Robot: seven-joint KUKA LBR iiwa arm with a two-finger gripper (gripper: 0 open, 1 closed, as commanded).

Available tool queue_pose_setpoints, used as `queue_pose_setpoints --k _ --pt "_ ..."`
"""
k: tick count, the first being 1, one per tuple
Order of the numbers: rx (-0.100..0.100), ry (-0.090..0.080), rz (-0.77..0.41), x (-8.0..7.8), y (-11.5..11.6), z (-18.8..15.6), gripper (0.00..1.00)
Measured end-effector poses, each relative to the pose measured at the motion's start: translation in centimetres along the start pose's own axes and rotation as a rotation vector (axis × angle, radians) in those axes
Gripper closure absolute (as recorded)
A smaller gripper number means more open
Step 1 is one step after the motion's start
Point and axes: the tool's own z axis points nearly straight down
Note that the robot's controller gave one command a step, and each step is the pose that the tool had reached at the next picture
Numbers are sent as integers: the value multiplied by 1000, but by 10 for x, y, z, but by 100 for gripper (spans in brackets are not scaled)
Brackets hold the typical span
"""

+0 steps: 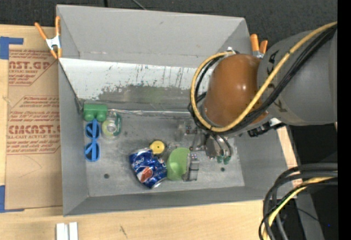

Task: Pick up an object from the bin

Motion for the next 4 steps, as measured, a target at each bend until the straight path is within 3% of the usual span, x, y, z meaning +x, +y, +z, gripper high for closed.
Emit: queue_pose_setpoints --k 1,2,3,4 --pt "0 4 115 -22 2 65 0" --pt "0 -1 262 -20 -5 25 0" --pt "0 3 406 -3 1 92 0" --pt "1 3 404 -3 1 90 100"
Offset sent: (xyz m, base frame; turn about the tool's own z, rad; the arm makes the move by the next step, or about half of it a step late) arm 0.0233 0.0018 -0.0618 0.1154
